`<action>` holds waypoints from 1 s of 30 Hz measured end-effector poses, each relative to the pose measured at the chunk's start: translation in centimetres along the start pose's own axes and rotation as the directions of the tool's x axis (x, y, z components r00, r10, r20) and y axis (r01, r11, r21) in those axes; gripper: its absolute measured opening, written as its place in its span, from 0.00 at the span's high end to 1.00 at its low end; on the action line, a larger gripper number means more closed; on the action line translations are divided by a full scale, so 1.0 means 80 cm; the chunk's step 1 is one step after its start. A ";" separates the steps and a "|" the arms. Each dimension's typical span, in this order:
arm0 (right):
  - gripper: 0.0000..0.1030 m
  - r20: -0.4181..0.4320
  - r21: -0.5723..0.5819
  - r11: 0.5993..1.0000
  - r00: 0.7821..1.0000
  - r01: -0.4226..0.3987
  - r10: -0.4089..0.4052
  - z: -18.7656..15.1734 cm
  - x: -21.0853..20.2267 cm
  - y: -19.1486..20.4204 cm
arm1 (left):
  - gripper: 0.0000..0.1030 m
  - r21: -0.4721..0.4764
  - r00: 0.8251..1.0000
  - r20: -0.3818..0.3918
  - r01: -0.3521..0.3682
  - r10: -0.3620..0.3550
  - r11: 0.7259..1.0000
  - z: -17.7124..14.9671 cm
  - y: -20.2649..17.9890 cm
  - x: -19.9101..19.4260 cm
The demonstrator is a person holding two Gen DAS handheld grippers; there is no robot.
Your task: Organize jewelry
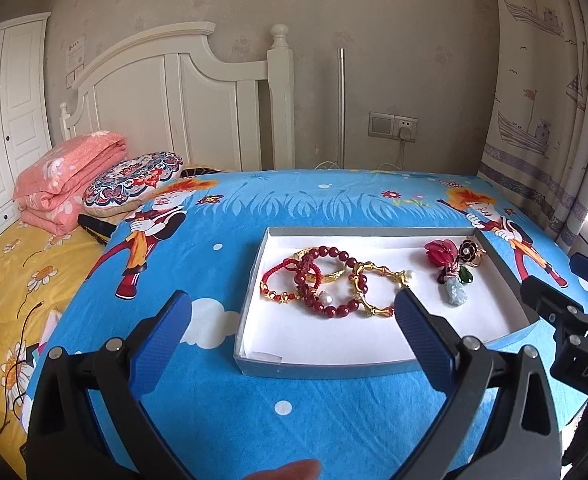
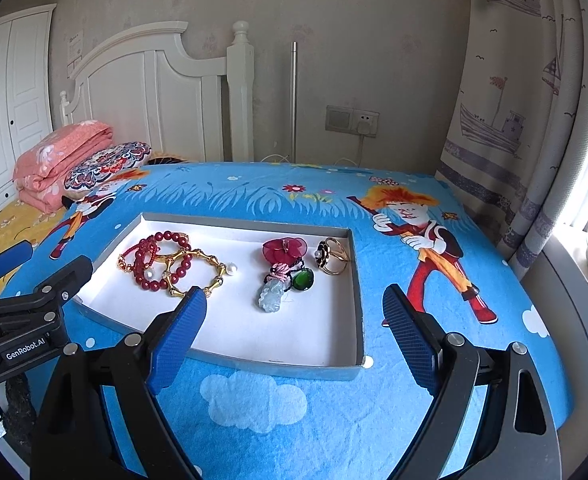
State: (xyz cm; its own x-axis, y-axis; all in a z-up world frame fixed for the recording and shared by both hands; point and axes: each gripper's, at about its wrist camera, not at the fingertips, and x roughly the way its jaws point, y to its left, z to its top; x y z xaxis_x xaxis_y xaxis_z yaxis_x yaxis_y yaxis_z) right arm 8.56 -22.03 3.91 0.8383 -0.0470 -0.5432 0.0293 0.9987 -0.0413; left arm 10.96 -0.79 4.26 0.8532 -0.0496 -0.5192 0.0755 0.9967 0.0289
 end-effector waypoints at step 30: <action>0.18 0.007 0.007 1.000 1.000 0.007 -0.007 -0.001 -0.007 -0.001 | 0.05 0.000 1.000 0.002 0.013 -0.013 1.000 -0.001 -0.004 -0.002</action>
State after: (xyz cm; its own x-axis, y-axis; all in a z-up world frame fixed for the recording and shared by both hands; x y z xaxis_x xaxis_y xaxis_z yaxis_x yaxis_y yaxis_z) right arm 8.05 -22.11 4.12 0.8416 -0.0541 -0.5374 0.0390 0.9985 -0.0394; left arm 10.75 -1.11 4.25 0.8532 -0.0623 -0.5179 0.0863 0.9960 0.0224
